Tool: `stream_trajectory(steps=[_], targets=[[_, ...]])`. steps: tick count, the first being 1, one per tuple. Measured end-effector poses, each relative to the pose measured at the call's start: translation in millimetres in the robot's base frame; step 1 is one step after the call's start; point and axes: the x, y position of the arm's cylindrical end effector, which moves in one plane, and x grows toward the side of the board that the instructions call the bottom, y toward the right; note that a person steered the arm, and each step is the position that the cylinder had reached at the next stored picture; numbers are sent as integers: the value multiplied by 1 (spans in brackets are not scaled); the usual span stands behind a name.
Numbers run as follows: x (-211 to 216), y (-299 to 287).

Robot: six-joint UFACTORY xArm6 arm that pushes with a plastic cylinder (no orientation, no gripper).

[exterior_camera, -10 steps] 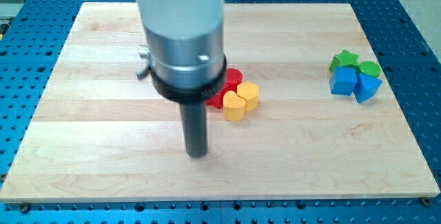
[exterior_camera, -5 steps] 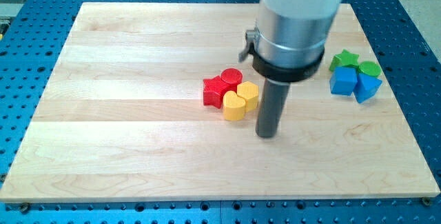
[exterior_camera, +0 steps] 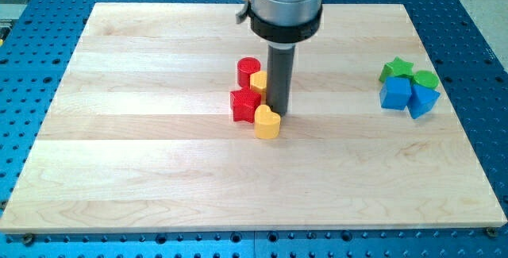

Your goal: Place the red and yellow blocks at the center of the board

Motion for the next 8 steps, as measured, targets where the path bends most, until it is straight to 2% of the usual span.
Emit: stream_trajectory(steps=[1, 2, 3, 4, 5, 6, 7, 8], targets=[[38, 29], [76, 32], [128, -2], [144, -33], [122, -39], [88, -1], [87, 24], [69, 9]])
